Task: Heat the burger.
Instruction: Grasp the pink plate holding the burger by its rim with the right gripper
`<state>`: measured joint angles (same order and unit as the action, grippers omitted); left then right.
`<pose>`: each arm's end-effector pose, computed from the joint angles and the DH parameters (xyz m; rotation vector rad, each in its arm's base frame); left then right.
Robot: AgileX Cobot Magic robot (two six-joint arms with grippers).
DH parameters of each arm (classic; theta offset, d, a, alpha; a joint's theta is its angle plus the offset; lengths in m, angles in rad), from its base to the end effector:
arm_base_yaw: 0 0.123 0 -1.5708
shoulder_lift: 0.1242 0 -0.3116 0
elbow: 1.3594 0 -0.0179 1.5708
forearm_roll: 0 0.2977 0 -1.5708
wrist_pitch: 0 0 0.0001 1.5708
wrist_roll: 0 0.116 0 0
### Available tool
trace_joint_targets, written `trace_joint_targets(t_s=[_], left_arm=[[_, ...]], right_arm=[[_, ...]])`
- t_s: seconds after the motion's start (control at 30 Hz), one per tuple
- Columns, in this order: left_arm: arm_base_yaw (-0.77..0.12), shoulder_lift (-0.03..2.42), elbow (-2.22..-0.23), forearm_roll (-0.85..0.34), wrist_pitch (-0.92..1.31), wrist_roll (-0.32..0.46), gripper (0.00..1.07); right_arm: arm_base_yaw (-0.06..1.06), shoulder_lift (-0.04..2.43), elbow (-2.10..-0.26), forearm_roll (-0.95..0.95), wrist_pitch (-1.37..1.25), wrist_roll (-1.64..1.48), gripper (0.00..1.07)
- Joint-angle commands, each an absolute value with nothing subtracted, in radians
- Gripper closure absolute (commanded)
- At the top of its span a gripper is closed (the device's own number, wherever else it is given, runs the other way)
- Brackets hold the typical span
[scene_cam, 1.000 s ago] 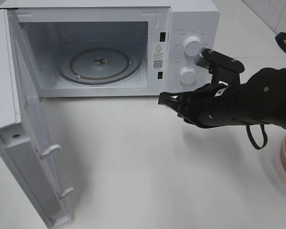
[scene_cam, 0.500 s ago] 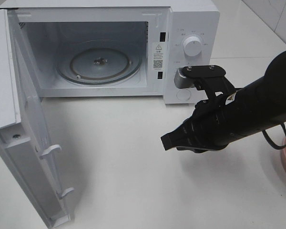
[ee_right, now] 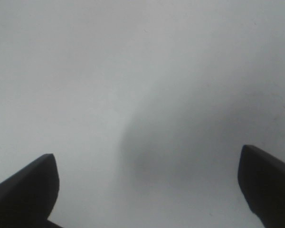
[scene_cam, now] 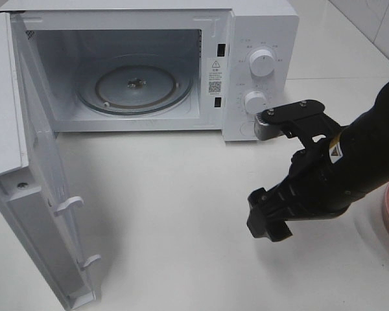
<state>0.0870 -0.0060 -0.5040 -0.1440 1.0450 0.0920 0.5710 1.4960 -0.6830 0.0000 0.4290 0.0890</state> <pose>0.0318 -0.0117 0.2925 0.0111 2.0108 -0.0575 0.2497 0.1604 0.1439 -0.6544 2.6627 0.1875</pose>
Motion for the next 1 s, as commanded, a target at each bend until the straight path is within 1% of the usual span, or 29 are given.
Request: trace_joint_targets(t_s=[0.03,0.13,0.2,0.23,0.3,0.43,0.47,0.53,0.57,0.6,0.63,0.7,0.73,0.87,0.9,0.97,1.0], left_arm=[[0.084,-0.026,-0.504,-0.148,1.037,0.088,0.09],[0.084,-0.026,-0.504,-0.148,1.037,0.088,0.09],[0.084,-0.026,-0.504,-0.148,1.037,0.088,0.09],[0.084,-0.026,-0.504,-0.148,1.037,0.088,0.09],[0.084,-0.026,-0.504,-0.148,1.037,0.088,0.09],[0.084,-0.026,-0.504,-0.148,1.037,0.088,0.09],[0.084,-0.026,-0.504,-0.148,1.037,0.088,0.09],[0.084,-0.026,-0.504,-0.148,1.037,0.088,0.09],[0.084,-0.026,-0.504,-0.148,1.037,0.088,0.09],[0.084,-0.026,-0.504,-0.148,1.037,0.088,0.09],[0.084,-0.026,-0.504,-0.148,1.037,0.088,0.09],[0.084,-0.026,-0.504,-0.148,1.037,0.088,0.09],[0.084,-0.026,-0.504,-0.148,1.037,0.088,0.09],[0.084,-0.026,-0.504,-0.148,1.037,0.088,0.09],[0.084,-0.026,-0.504,-0.148,1.037,0.088,0.09],[0.084,-0.026,-0.504,-0.148,1.037,0.088,0.09],[0.084,-0.026,-0.504,-0.148,1.037,0.088,0.09]], right_arm=[[0.555,1.49,-0.687,-0.126,0.516,0.176,0.08],[0.53,1.49,-0.687,-0.153,0.559,0.195,0.09],[0.484,1.49,-0.687,-0.162,0.624,0.195,0.1],[0.484,1.49,-0.687,-0.162,0.624,0.195,0.1],[0.449,1.49,-0.687,-0.16,0.662,0.195,0.13],[0.43,1.49,-0.687,-0.165,0.696,0.192,0.16],[0.414,1.49,-0.687,-0.168,0.725,0.188,0.18],[0.405,1.49,-0.687,-0.173,0.736,0.188,0.2],[0.391,1.482,-0.687,-0.178,0.758,0.188,0.25],[0.391,1.482,-0.687,-0.178,0.758,0.188,0.25],[0.376,1.462,-0.687,-0.182,0.767,0.188,0.29],[0.367,1.45,-0.687,-0.185,0.769,0.188,0.31],[0.345,1.415,-0.687,-0.194,0.771,0.188,0.35],[0.313,1.37,-0.687,-0.212,0.783,0.188,0.35],[0.284,1.347,-0.687,-0.232,0.789,0.188,0.35],[0.272,1.341,-0.687,-0.239,0.791,0.188,0.34],[0.243,1.336,-0.687,-0.251,0.79,0.189,0.34]])
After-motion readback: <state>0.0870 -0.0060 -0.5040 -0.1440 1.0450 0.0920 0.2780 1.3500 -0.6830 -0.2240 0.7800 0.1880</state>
